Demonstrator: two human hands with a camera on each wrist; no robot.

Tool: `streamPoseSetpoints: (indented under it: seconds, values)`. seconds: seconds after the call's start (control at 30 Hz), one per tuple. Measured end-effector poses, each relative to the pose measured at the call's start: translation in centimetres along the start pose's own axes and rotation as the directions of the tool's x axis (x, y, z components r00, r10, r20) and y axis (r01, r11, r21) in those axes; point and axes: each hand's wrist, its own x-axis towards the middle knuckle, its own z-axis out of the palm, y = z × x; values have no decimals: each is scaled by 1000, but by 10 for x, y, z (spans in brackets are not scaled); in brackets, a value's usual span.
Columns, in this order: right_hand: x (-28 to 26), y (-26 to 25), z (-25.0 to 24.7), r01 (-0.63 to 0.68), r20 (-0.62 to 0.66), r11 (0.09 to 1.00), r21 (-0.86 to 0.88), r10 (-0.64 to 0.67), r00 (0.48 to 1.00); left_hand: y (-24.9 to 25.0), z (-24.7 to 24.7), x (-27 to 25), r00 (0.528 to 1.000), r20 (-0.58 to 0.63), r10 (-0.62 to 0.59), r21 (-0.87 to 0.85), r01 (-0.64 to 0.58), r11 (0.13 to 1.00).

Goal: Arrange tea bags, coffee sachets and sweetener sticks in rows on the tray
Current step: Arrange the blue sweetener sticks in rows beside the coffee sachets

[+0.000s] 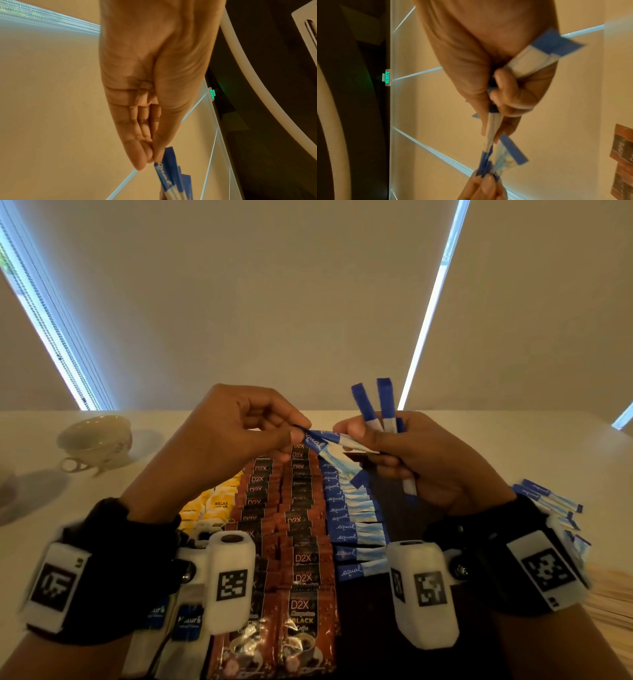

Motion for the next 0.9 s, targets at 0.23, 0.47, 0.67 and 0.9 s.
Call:
streamPoseSetpoints:
  seconds: [0.23, 0.47, 0.67, 0.9]
  values:
    - [1, 3, 1, 136, -239, 984, -117, -161, 958, 1, 1, -2, 988, 80, -136, -111, 144, 983]
    - [6, 10, 6, 165, -209, 981, -100, -183, 961, 2, 4, 0, 975, 103, -196, -237, 216, 947]
    - [5, 13, 12, 162, -237, 956, -243, -221, 946, 1, 2, 2, 975, 86, -204, -334, 222, 916]
    - [13, 20, 25, 65, -273, 889, -454, -209, 939, 2, 9, 2, 966, 43, -253, -392, 250, 885]
